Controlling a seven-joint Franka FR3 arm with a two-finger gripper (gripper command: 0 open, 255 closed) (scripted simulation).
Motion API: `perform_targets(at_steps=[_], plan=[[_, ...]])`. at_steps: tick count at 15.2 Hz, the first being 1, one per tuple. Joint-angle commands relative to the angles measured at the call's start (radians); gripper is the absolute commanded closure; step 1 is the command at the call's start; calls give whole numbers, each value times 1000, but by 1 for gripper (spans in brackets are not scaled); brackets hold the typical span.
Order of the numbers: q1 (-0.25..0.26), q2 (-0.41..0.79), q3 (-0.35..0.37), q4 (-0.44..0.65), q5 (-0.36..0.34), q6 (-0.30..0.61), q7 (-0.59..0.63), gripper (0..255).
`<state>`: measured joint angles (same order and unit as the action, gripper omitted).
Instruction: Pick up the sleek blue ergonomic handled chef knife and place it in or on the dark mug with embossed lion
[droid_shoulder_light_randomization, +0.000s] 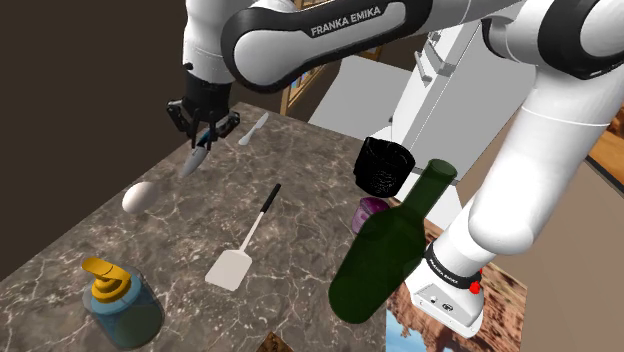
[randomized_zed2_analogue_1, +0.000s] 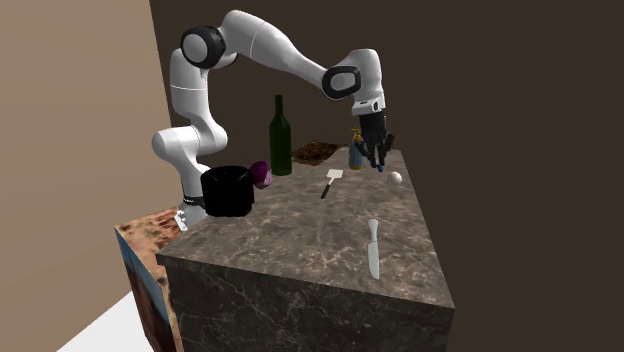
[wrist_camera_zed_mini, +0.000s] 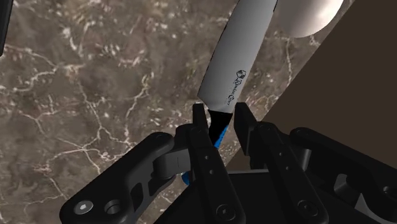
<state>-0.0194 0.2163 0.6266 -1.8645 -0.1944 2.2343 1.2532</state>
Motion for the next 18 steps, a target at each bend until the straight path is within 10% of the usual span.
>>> perform_targets(at_steps=[1,18], plan=[[-2,-8,3,18,9,-25,-7,255],[-48,-144,10,69,121,-181,-98,255]])
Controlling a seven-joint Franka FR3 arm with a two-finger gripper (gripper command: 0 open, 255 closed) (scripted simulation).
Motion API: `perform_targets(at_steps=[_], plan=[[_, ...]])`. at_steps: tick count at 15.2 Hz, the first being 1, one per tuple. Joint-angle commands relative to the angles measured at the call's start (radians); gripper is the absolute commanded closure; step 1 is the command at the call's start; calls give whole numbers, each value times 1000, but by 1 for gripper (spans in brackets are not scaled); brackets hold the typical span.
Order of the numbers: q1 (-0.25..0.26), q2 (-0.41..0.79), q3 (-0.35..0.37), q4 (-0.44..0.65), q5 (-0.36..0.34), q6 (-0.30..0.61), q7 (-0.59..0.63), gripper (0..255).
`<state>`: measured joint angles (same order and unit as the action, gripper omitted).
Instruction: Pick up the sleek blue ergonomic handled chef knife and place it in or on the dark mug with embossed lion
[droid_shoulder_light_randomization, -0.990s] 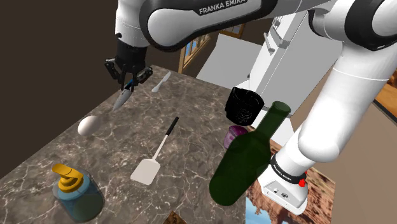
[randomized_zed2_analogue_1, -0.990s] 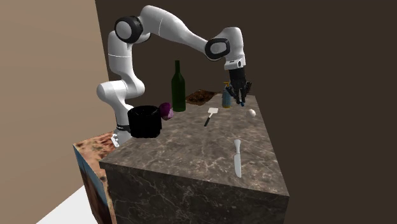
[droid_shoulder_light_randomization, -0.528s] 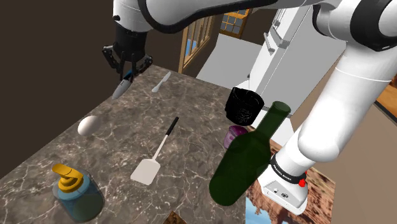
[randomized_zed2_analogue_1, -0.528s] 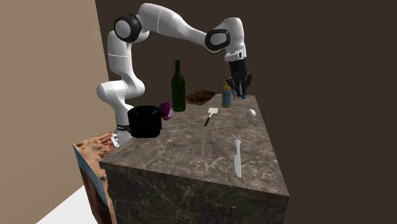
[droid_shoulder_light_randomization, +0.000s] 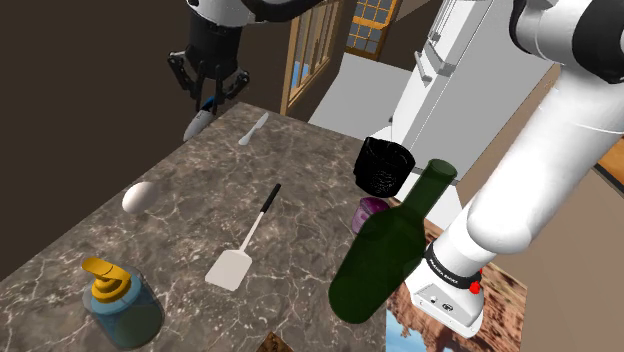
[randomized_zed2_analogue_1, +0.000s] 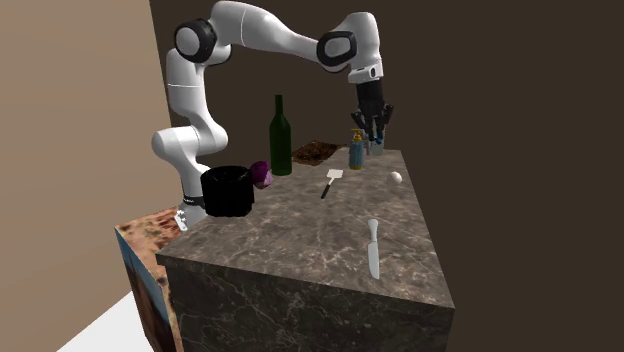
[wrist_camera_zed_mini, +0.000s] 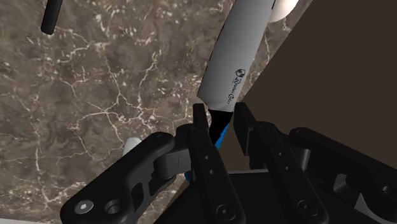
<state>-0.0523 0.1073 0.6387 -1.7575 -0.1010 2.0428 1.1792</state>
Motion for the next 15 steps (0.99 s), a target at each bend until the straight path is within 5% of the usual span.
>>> perform_targets(at_steps=[1,8,15], plan=[[-32,-81,-8,-84,62,20,-55,255],[-67,-376,-114,-358,265,36,-277,255],[-51,-619,-259,-569,351,-7,-456,255]])
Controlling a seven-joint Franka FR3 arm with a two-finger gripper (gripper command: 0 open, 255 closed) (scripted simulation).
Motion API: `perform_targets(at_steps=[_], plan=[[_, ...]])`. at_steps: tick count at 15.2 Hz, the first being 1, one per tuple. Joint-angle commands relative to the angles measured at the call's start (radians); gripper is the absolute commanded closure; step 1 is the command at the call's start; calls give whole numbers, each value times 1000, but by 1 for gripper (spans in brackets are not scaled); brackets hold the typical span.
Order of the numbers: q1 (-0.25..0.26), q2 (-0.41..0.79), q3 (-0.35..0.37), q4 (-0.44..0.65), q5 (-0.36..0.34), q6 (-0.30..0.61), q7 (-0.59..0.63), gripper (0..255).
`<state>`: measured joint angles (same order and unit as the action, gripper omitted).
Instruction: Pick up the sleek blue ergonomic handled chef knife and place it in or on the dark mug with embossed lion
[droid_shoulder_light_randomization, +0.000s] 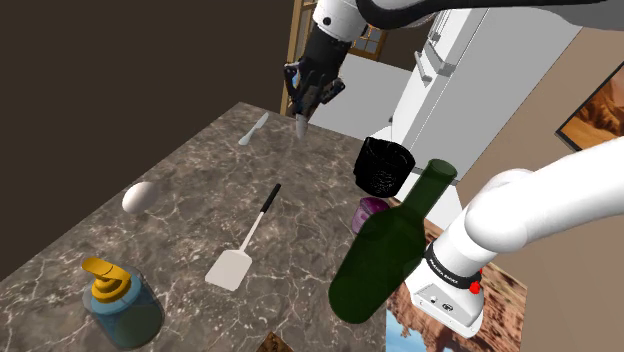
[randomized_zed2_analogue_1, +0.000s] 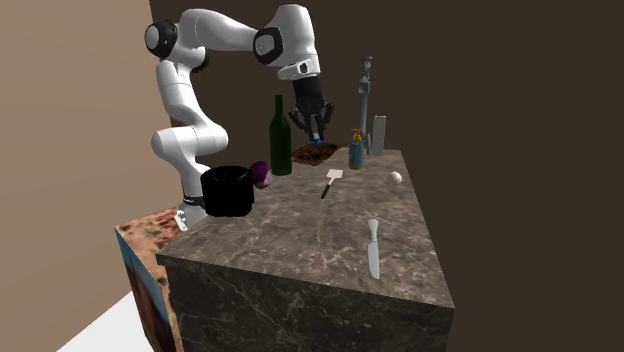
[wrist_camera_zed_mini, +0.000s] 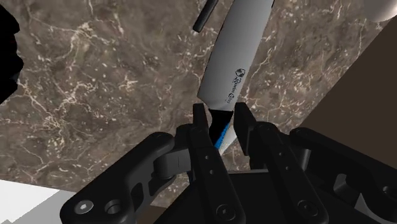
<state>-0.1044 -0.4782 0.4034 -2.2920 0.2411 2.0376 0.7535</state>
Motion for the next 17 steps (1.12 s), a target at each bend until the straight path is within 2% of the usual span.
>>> perform_targets(at_steps=[1,8,17], plan=[[2,-65,-45,-61,12,-11,-53,255],[-7,-273,-195,-214,-5,-91,-200,255],[-77,-486,-399,-328,-115,-219,-389,255]])
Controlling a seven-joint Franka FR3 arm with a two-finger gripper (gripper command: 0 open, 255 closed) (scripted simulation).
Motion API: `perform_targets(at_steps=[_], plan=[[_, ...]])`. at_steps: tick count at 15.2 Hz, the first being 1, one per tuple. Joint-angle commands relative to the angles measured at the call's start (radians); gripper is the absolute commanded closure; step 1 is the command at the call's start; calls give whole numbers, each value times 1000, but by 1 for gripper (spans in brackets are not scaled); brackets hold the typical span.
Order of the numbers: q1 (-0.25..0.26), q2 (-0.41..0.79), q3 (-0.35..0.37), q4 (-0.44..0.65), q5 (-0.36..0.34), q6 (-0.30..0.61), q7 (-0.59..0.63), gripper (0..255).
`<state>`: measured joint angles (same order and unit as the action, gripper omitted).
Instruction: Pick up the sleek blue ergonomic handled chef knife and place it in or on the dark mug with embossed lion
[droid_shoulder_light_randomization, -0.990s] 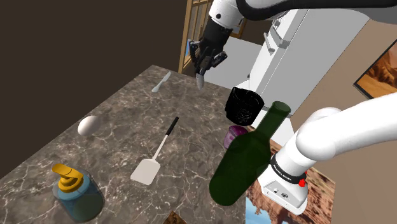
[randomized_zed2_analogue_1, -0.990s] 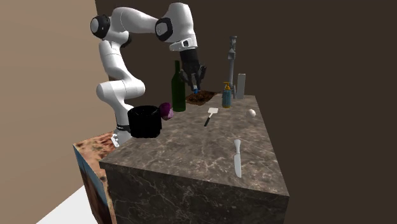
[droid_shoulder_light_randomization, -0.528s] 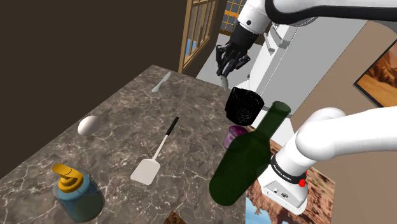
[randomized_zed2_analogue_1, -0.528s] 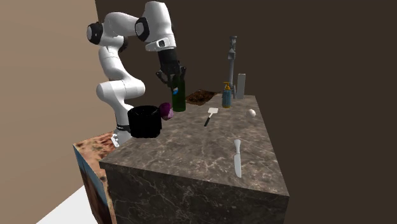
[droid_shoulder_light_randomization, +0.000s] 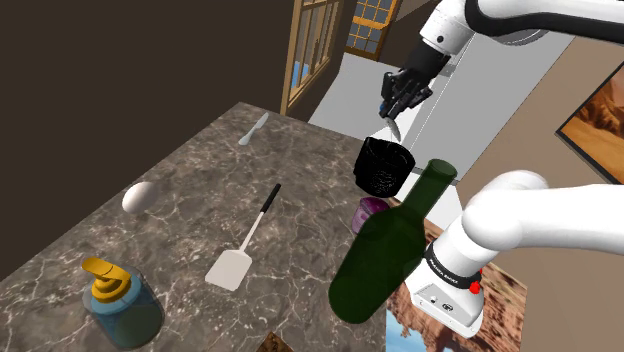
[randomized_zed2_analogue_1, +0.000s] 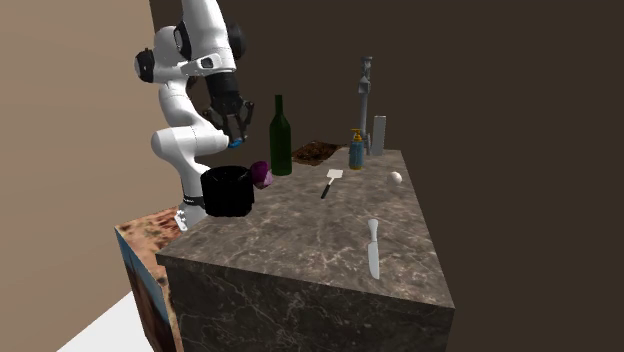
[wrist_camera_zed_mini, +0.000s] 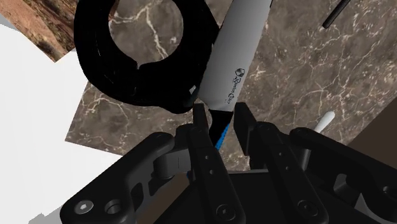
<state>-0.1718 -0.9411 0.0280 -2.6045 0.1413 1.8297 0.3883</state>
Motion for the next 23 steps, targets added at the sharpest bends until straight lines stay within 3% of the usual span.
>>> perform_targets(at_steps=[1,2,17,23], plan=[[-21,-41,-48,-22,-32,-26,-46,255],[-34,-60,-76,-28,-52,-42,-71,255],[-37,-77,-78,-237,-48,149,-93,255],[-37,-76,-79,-246,-48,159,-94,255]])
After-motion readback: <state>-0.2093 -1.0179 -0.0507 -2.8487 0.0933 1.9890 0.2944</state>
